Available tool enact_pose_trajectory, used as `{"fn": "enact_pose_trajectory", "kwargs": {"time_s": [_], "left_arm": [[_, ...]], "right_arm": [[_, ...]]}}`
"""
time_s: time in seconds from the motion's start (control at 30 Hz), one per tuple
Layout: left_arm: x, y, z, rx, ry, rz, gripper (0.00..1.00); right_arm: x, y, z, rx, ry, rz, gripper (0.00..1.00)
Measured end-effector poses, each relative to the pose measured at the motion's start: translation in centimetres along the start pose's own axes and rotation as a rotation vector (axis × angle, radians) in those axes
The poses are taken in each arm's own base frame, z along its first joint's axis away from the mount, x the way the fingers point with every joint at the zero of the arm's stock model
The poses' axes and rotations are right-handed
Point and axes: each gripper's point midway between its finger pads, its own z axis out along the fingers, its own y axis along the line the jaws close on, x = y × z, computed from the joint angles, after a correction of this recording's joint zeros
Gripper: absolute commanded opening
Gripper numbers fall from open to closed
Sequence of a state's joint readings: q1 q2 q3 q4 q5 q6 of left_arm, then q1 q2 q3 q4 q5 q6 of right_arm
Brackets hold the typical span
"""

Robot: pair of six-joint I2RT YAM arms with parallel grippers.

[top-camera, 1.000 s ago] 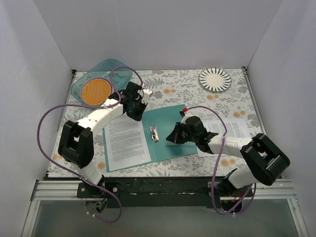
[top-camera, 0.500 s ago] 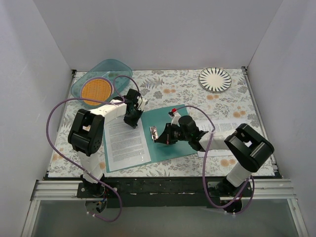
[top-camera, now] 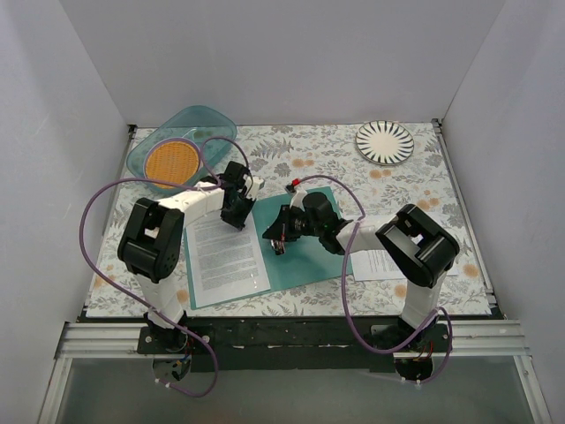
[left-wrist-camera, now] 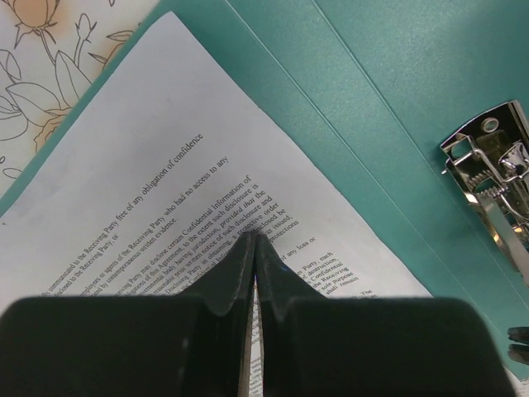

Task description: Put the files into the folder

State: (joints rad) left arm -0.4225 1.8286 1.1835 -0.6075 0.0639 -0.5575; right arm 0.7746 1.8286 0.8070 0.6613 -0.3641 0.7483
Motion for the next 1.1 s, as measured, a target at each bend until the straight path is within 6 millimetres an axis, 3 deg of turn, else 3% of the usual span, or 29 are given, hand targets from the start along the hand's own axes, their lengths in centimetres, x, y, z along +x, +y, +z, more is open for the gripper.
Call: {"fn": "enact_pose_trajectory", "kwargs": {"time_s": [0.3,0.53,0.7,0.8,0.83,0.9,0.93,1.0,1.1], "left_arm": [[0.7,-0.4,-0.3,0.017,-0.001,0.005,0.00],[0.9,-0.4,-0.4,0.022,0.001,0.012,0.00],[1.2,-0.6,-0.6,0.028,0.012,0.010,0.00],[1.4,-0.7,-0.8,0.032,0.017,0.006,0.00],[1.4,-0.7,-0.9,0.032,0.017,0.006,0.00],[1.4,-0.7,-1.1,0.032,0.019,0.005,0.00],[1.4,-0.7,-1.2,0.033,0.023,0.003,0.00],[1.0,-0.7,-1.6,0.031,0.019,0.002,0.00],[-0.1,-0.7,-2.4,0.030,-0.006,0.003,0.00]], "right_arm": [[-3.4,0.2,1.7,0.012,-0.053,-0.027,0.01],[-5.5,-1.8,1.7,0.079,-0.062,-0.029,0.01],[-9.4,-1.7,2.2,0.096,-0.082,-0.067,0.04],[-10.8,-0.9,2.4,0.076,-0.088,-0.089,0.25],[-11.0,-0.6,2.3,0.073,-0.087,-0.099,0.45],[-11.0,-0.8,1.9,0.100,-0.082,-0.108,0.75],[-10.9,-1.0,1.5,0.125,-0.079,-0.112,0.94],[-10.5,-1.5,-0.6,0.209,-0.086,-0.129,0.99],[-10.4,-1.7,-5.8,0.353,-0.136,-0.142,0.99]]}}
